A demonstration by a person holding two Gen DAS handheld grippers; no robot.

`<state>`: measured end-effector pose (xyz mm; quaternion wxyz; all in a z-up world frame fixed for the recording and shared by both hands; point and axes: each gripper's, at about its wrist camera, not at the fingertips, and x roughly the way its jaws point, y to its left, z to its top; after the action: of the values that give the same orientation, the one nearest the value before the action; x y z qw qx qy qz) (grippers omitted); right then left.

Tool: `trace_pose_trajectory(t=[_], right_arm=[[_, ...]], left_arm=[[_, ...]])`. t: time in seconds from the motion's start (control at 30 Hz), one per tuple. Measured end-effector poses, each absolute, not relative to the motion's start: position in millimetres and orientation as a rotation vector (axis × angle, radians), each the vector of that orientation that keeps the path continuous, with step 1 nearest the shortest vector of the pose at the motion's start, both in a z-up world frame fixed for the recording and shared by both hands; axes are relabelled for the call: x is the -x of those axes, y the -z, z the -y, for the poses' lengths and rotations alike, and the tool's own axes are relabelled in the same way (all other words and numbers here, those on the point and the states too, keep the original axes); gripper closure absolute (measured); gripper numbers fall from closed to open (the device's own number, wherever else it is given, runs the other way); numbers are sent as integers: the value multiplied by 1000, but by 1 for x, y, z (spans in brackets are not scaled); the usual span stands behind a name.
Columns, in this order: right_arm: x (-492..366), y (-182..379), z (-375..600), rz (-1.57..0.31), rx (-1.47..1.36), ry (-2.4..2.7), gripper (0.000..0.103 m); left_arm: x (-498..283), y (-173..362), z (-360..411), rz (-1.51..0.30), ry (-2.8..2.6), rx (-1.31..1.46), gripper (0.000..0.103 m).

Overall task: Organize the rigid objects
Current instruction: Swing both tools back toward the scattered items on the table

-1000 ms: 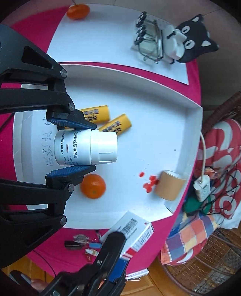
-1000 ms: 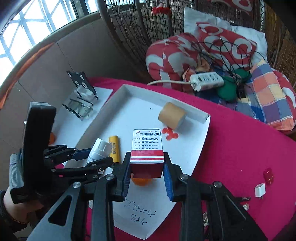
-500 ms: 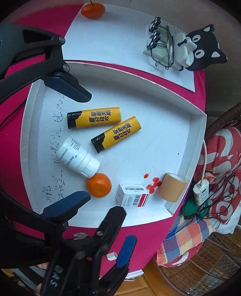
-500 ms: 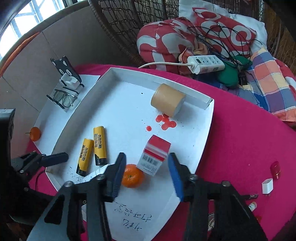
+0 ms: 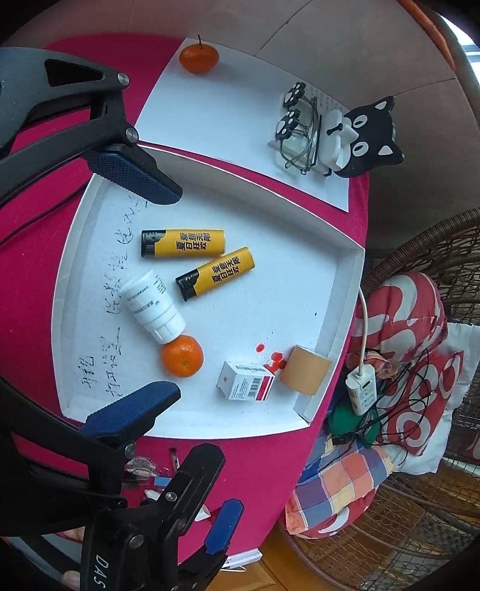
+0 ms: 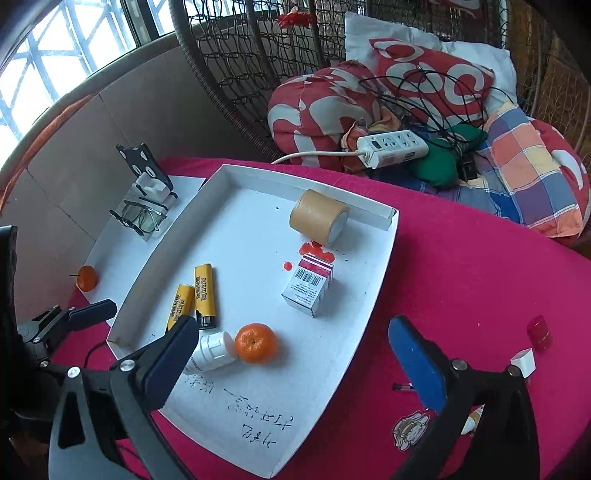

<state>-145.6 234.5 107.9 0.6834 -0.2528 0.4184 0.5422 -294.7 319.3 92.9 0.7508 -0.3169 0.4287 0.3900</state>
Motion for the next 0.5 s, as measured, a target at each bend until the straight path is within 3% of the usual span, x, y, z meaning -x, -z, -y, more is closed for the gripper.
trace_pose_trajectory(t=[0.5], right_arm=[[75, -132, -169, -923, 482, -1161, 0]], left_arm=[[223, -107, -263, -917, -797, 677, 6]])
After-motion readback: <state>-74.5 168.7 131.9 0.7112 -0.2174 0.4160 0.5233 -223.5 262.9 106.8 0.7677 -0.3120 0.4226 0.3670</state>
